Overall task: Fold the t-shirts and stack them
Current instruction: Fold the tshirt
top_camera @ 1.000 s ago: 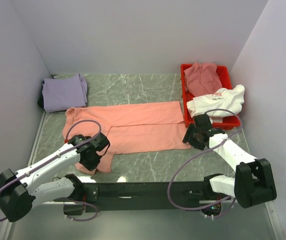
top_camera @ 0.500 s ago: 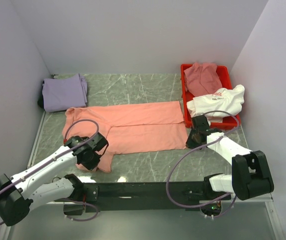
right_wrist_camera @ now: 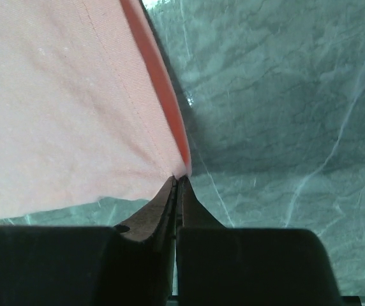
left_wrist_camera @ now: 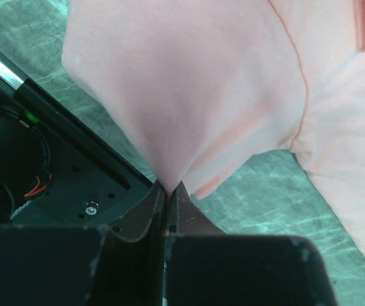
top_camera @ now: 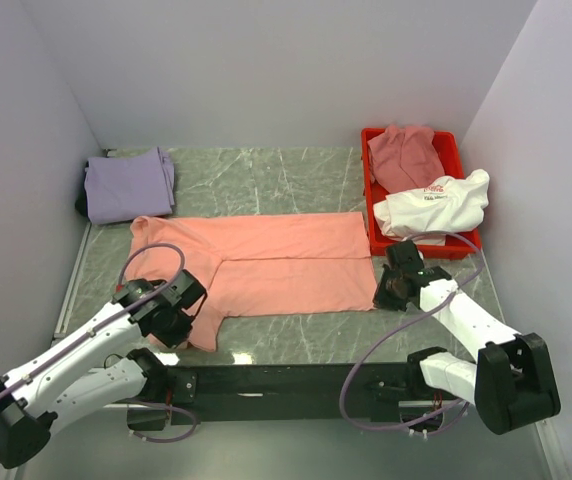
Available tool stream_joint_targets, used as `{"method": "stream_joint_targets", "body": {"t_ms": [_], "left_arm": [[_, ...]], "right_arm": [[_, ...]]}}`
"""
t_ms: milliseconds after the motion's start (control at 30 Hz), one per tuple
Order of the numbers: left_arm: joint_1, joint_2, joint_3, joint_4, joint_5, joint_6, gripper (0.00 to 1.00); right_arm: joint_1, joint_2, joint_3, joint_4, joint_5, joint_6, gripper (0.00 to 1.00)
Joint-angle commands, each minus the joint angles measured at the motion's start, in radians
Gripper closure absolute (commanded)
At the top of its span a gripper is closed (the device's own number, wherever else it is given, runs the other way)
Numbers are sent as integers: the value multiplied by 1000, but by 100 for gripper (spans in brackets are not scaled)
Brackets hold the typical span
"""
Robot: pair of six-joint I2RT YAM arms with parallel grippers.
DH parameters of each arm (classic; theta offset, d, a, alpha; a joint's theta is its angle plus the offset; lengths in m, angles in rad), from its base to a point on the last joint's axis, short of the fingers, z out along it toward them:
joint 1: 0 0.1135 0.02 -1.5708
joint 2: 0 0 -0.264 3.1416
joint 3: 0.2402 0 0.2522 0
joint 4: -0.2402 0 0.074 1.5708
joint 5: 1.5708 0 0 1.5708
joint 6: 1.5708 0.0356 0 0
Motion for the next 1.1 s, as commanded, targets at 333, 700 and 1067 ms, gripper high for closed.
{"method": "stream_joint_targets", "body": {"t_ms": [333,700,1067], "left_arm": [[16,83,116,116,-62,106,91],[281,230,217,334,10,431,99],[399,430,371,376,-1,557,99]], "right_arm": [[6,2,151,-81,34,-24,100],[-3,119,304,-63,57,-51,100],[-44,248,419,-58,77,-78,100]]}}
